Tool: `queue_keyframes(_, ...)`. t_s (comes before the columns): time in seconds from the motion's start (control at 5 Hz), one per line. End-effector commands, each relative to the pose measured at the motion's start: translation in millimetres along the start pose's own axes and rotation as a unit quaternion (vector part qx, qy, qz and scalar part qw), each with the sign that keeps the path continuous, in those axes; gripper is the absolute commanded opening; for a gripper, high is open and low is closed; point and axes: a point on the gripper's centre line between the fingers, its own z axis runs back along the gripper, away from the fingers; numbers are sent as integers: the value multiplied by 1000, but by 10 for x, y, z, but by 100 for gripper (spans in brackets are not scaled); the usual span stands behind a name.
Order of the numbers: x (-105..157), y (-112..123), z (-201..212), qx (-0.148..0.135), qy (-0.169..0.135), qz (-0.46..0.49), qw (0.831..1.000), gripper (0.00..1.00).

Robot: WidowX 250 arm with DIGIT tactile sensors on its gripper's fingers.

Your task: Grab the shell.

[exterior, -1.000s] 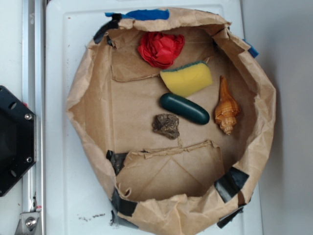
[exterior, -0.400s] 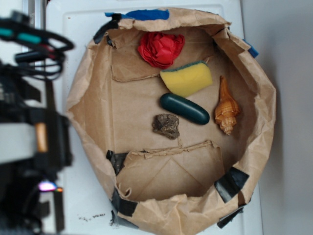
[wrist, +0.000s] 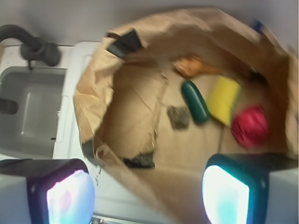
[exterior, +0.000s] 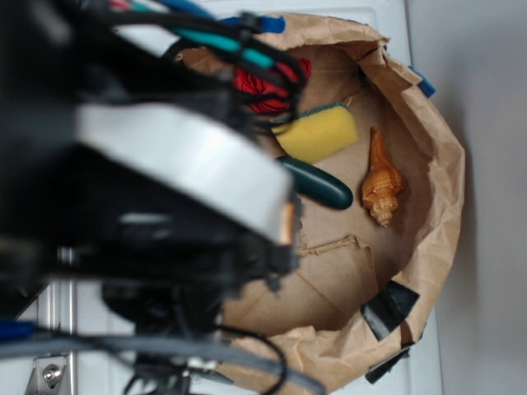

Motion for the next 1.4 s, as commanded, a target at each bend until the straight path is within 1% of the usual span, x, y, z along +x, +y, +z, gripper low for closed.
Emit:
queue_keyframes(0.0,167,71,-41,-15,-40,-109,993,100)
queue_keyframes(0.4,167,71,-41,-15,-40,-109,993,100)
queue_keyframes(0.6,431,302,-415,-18,-51,-187,981,100)
queue_keyframes(0.8,511,380,-623,-12,-62,-236,970,100)
queue_keyframes(1.0,538,459,-819,1,-87,-277,957,100)
queue_keyframes(1.2,490,424,-911,8,-109,-316,943,100)
